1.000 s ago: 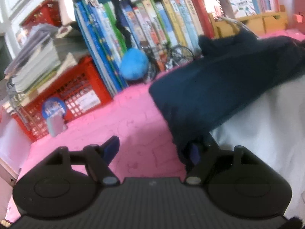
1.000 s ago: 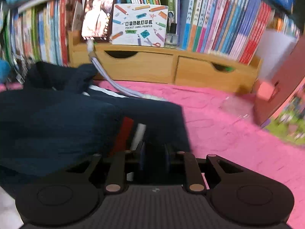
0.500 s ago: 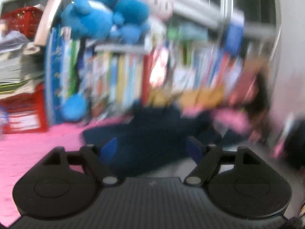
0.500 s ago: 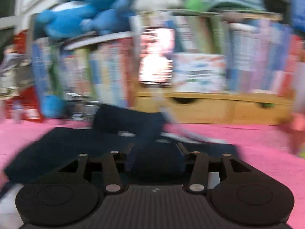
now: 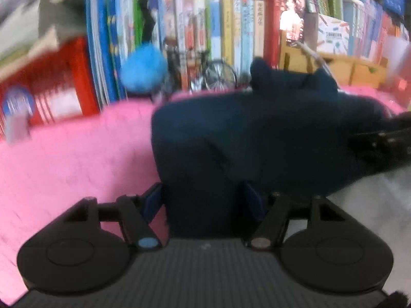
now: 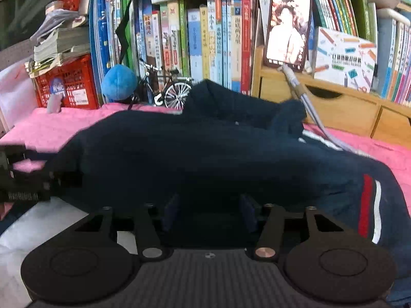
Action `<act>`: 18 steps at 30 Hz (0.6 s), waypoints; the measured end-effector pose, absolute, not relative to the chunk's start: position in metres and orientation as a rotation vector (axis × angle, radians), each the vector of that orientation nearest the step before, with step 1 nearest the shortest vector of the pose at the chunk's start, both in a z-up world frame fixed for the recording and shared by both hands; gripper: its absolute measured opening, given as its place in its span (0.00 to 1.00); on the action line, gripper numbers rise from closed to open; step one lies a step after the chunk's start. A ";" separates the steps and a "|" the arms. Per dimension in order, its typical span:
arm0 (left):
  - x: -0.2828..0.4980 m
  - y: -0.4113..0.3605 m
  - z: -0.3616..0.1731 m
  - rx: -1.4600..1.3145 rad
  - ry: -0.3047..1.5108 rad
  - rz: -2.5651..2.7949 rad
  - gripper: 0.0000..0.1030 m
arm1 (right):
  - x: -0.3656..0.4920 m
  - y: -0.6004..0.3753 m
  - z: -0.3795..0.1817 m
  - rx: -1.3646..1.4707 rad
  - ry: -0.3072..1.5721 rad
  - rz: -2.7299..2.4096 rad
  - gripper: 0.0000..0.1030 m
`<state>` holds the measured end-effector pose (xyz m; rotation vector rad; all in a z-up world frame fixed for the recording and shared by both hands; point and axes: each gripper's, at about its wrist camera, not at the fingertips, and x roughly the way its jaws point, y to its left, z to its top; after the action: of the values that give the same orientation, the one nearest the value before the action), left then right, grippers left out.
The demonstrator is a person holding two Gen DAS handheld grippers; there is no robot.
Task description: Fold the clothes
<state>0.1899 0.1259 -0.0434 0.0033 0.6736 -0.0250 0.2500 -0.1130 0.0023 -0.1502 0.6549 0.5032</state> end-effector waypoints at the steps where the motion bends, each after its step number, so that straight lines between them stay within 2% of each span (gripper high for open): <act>1: 0.189 0.126 -0.043 0.004 0.675 -0.031 0.71 | 0.249 -0.105 0.004 -0.157 0.646 0.513 0.52; 9: 0.186 0.126 -0.043 0.015 0.681 -0.011 0.81 | 0.247 -0.045 -0.008 -0.267 0.652 0.583 0.55; 13: 0.189 0.128 -0.043 0.000 0.686 0.001 0.83 | 0.253 -0.074 -0.015 -0.266 0.663 0.526 0.65; 18: 0.190 0.128 -0.043 0.002 0.687 0.001 0.83 | 0.270 -0.137 -0.016 -0.226 0.682 0.391 0.66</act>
<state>0.1898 0.1284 -0.0432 0.0016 0.6866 0.0010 0.2705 -0.1366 -0.0155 -0.2262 0.6819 0.3909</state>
